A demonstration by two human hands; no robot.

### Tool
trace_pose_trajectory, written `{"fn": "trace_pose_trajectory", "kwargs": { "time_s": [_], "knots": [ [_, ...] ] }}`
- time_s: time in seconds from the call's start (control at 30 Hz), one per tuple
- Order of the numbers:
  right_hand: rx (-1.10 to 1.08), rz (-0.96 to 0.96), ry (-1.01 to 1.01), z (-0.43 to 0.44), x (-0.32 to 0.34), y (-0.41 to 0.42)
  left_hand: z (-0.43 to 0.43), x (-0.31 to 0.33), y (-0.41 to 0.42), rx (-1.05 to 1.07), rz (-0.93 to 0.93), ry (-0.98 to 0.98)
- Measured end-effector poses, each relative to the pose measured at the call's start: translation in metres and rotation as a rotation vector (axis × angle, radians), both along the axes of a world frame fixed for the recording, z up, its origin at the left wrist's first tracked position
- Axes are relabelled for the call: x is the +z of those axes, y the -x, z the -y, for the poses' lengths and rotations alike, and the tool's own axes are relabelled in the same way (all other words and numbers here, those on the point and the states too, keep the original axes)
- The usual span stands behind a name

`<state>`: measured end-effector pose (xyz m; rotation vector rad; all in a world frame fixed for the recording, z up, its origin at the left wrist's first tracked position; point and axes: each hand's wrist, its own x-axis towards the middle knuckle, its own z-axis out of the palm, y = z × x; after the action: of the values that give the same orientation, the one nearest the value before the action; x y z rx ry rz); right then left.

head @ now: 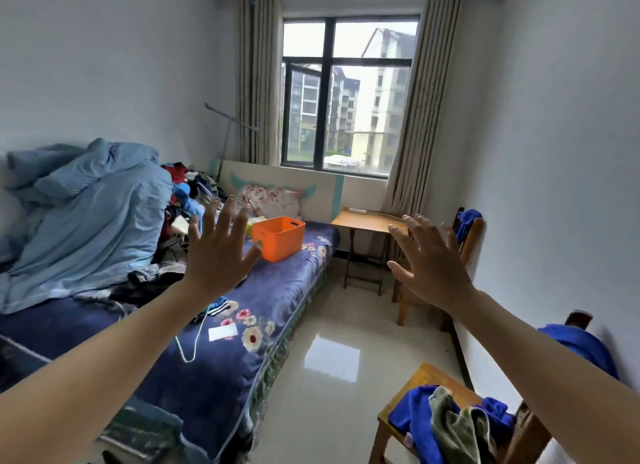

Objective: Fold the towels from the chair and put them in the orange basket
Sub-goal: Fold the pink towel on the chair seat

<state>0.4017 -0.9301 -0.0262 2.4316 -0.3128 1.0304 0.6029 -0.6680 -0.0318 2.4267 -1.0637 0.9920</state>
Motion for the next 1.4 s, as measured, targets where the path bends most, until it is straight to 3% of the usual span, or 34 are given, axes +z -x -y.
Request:
{"fn": "trace_pose_trajectory", "kwargs": {
  "time_s": [0.3, 0.63, 0.83, 1.23, 1.4],
  "knots": [
    [-0.025, -0.060, 0.083, 0.095, -0.040, -0.076, 0.113, -0.044, -0.085, -0.088, -0.008, -0.058],
    [0.002, -0.001, 0.153, 0.241, -0.037, -0.199, 0.263, -0.020, -0.200, -0.113, -0.007, -0.039],
    [0.012, -0.027, 0.108, 0.312, -0.056, -0.261, 0.331, -0.048, -0.264, -0.107, -0.006, -0.065],
    [-0.099, -0.096, 0.175, 0.469, -0.068, -0.414, 0.499, -0.075, -0.449, -0.187, -0.077, -0.055],
    [-0.172, -0.049, 0.104, 0.534, -0.064, -0.449, 0.594, -0.072, -0.499, -0.281, -0.128, -0.042]
  ]
}}
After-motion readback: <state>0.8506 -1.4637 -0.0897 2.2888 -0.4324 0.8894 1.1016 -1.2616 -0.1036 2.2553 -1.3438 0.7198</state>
